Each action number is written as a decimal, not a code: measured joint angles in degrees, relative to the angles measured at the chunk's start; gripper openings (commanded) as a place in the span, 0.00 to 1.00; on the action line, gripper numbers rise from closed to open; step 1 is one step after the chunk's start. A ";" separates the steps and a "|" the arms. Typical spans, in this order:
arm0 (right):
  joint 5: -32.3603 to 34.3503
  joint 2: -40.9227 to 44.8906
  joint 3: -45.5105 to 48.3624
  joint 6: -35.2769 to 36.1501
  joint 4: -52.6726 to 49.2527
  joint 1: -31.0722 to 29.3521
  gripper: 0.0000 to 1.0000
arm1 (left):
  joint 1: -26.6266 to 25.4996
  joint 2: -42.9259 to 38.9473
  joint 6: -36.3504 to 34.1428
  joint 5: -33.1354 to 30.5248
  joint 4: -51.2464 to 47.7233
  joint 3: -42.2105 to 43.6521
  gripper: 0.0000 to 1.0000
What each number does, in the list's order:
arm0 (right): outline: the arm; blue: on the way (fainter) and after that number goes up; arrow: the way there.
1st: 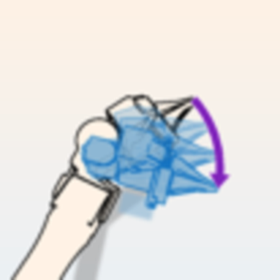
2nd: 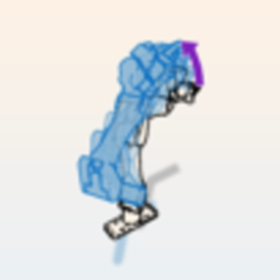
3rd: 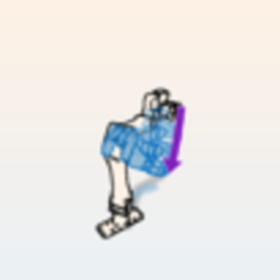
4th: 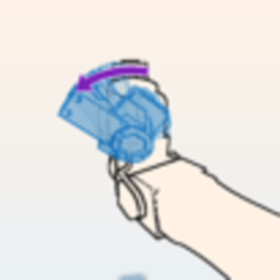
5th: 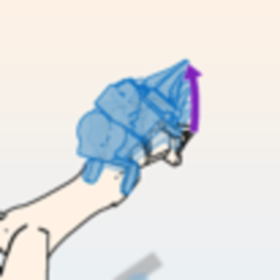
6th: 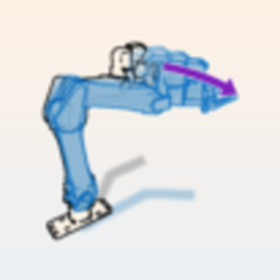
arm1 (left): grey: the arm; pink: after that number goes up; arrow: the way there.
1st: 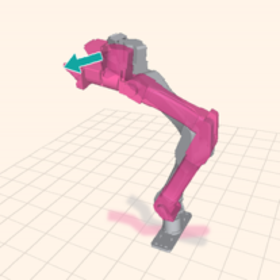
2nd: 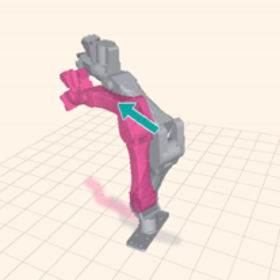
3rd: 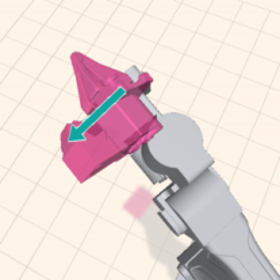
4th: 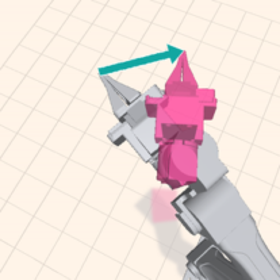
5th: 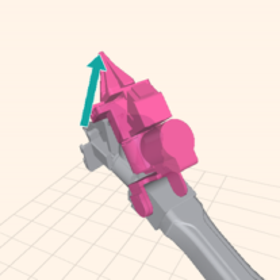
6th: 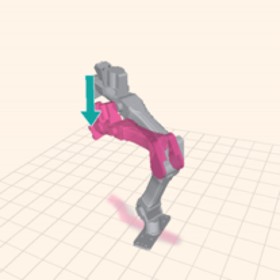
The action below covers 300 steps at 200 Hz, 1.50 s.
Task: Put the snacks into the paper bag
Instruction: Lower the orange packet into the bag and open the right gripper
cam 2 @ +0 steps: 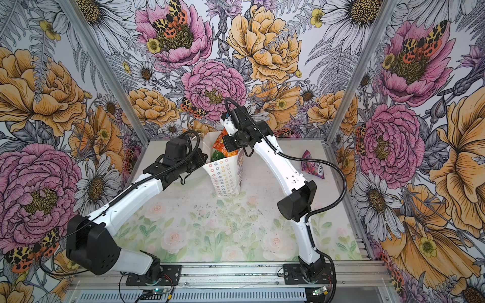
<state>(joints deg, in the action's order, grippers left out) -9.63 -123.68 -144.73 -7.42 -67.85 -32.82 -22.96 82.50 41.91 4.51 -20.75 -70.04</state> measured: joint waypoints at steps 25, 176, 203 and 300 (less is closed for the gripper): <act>-0.04 -0.04 -1.42 0.26 -2.27 -0.02 0.00 | 0.00 0.00 0.00 0.00 0.07 0.04 0.00; 3.67 -1.05 -6.29 3.06 -12.59 -1.88 0.52 | -0.55 1.64 0.17 0.48 0.83 -1.22 0.00; 4.96 -0.22 -6.32 2.99 -11.87 -1.88 0.57 | -0.55 1.64 0.20 0.48 0.83 -1.22 0.00; -0.79 0.81 -6.64 2.29 -5.29 -1.88 0.59 | -0.37 1.64 0.20 0.48 0.85 -1.20 0.00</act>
<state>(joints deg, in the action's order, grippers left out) -10.41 -122.87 -151.37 -5.13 -73.14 -34.70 -23.33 84.14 42.11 4.99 -19.90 -71.24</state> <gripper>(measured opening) 0.594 0.051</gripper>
